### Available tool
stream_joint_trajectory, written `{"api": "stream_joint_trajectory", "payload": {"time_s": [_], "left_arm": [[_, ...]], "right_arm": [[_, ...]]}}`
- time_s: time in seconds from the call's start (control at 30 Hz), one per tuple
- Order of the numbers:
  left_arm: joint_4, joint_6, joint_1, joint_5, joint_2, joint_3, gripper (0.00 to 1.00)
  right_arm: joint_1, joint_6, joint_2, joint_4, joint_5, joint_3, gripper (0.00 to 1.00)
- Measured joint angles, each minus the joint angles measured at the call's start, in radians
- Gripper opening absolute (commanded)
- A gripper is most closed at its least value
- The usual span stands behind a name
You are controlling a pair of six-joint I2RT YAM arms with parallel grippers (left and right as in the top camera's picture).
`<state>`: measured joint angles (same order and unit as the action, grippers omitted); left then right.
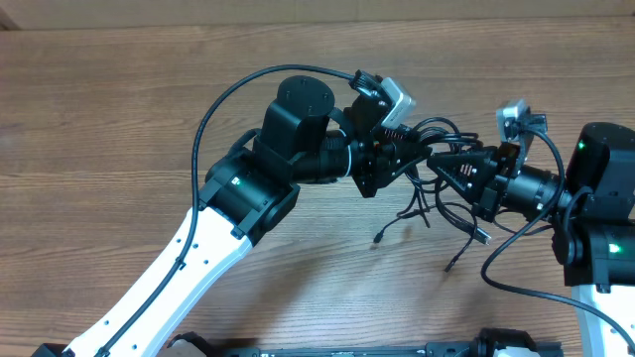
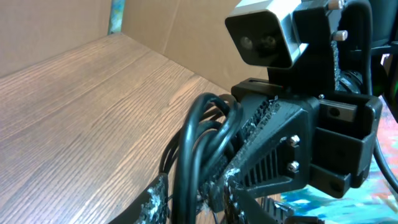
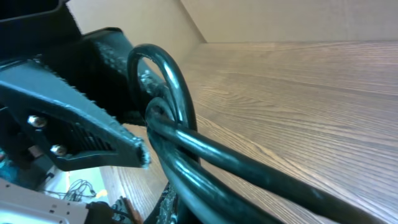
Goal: Untangle cables
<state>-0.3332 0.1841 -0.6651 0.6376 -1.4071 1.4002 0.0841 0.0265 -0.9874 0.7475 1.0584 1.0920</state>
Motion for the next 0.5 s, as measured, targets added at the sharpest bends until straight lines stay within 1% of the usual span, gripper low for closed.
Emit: {"api": "stream_joint_trajectory", "payload": {"time_s": [0.03, 0.2, 0.23, 0.27, 0.3, 0.33, 0.37, 0.4, 0.47, 0.5], "left_arm": [[0.0, 0.0, 0.0, 0.001, 0.0, 0.0, 0.05], [0.0, -0.003, 0.0, 0.006, 0.0, 0.0, 0.04], [-0.002, -0.003, 0.0, 0.006, 0.0, 0.0, 0.04], [-0.004, -0.003, 0.0, 0.006, 0.0, 0.0, 0.04], [-0.005, -0.003, 0.0, 0.006, 0.0, 0.0, 0.04], [-0.005, -0.003, 0.0, 0.006, 0.0, 0.0, 0.04], [-0.005, -0.003, 0.0, -0.005, 0.0, 0.0, 0.04], [-0.005, -0.003, 0.0, -0.032, 0.0, 0.0, 0.04], [-0.019, -0.003, 0.0, -0.082, 0.0, 0.0, 0.04], [-0.049, -0.02, 0.0, -0.116, 0.0, 0.0, 0.04]], "right_arm": [[0.0, 0.0, 0.0, -0.001, 0.013, 0.0, 0.04], [0.0, 0.0, 0.0, 0.0, 0.017, 0.0, 0.04], [0.0, 0.0, 0.0, 0.01, 0.0, 0.0, 0.06], [0.0, 0.0, 0.0, 0.014, -0.007, 0.0, 0.4], [-0.001, 0.0, 0.0, 0.023, -0.021, 0.0, 0.65], [-0.001, -0.003, 0.0, 0.027, -0.028, 0.0, 0.82], [-0.001, -0.005, 0.0, 0.031, -0.048, 0.0, 0.93], [-0.001, -0.035, 0.0, 0.035, -0.101, 0.0, 0.98], [-0.001, -0.064, 0.0, 0.047, -0.151, 0.0, 1.0], [-0.001, -0.072, 0.0, 0.058, -0.182, 0.0, 1.0]]}}
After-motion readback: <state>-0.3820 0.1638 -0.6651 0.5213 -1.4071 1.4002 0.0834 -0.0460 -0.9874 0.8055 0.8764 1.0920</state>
